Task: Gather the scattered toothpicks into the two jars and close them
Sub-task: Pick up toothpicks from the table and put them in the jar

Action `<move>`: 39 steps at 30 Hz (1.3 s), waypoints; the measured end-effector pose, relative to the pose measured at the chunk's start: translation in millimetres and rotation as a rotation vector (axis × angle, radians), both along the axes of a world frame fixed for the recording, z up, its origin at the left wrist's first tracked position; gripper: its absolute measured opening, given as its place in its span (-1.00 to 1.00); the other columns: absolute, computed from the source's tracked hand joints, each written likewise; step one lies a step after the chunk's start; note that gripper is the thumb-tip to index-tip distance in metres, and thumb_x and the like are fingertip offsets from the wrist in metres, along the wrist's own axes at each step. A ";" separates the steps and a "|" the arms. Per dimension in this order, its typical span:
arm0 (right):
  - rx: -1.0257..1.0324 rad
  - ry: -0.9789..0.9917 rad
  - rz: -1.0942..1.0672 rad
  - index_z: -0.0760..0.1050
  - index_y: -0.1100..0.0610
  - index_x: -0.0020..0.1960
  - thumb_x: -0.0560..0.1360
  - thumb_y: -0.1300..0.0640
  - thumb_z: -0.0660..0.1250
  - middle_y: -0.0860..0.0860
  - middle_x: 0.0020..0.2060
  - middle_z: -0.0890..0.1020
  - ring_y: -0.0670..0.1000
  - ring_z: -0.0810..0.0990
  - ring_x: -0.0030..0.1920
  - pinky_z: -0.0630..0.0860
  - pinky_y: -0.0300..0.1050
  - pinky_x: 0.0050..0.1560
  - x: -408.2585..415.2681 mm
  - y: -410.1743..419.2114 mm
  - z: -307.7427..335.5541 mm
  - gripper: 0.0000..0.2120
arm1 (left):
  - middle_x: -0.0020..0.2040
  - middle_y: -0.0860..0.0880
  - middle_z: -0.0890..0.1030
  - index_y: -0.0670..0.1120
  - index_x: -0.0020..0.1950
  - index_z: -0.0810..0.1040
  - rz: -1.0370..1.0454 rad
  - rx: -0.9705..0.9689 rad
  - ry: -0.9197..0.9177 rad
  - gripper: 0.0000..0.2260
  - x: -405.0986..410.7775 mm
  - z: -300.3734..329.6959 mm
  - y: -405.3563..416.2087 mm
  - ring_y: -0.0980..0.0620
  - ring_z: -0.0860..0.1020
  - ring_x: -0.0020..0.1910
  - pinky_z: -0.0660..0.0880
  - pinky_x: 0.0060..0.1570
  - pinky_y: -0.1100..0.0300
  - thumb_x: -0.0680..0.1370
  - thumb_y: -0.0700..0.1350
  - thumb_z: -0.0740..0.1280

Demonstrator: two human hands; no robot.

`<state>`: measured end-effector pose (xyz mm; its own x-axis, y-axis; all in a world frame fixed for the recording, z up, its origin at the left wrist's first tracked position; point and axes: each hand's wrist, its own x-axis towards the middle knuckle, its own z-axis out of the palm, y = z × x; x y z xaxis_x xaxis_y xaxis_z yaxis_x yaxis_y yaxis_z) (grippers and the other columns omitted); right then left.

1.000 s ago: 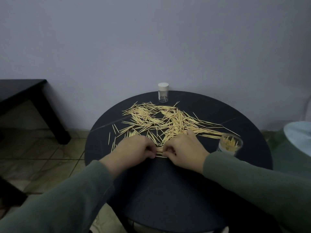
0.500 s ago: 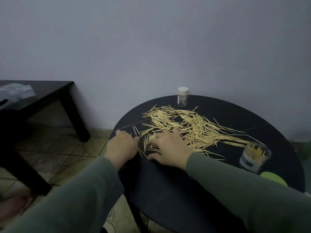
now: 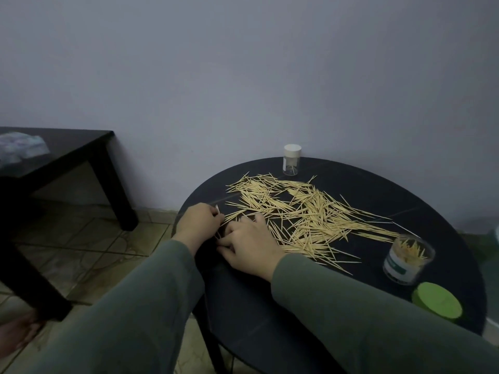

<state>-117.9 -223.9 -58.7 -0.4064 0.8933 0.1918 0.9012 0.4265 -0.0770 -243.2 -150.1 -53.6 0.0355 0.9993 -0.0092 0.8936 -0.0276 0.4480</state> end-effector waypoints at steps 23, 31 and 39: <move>0.013 -0.112 -0.394 0.56 0.01 0.20 0.52 -0.05 0.23 0.02 0.09 0.60 0.08 0.53 0.11 0.31 0.13 0.21 87.4 111.0 48.8 -0.69 | 0.27 -0.07 0.48 -0.01 0.31 0.52 0.063 0.189 -0.098 -0.66 58.0 -0.4 58.0 -0.10 0.42 0.25 0.44 0.05 0.03 0.60 0.07 0.21; -0.041 -0.294 -0.324 0.38 0.01 0.42 0.58 0.08 0.19 0.06 0.34 0.43 0.13 0.37 0.32 0.29 0.21 0.29 87.1 176.8 25.5 -0.59 | 0.41 -0.12 0.35 -0.10 0.47 0.34 0.032 0.151 -0.005 -0.56 63.0 -8.6 116.7 -0.14 0.25 0.38 0.33 0.27 -0.05 0.64 0.06 0.09; -0.176 -0.330 -0.376 0.20 -0.04 0.51 0.64 0.03 0.04 0.09 0.44 0.34 0.16 0.28 0.40 0.25 0.26 0.32 99.4 212.4 10.0 -0.56 | 0.44 -0.09 0.34 -0.07 0.42 0.40 -0.133 0.132 0.106 -0.57 82.0 -22.7 146.5 -0.15 0.21 0.41 0.27 0.32 -0.09 0.65 0.07 0.01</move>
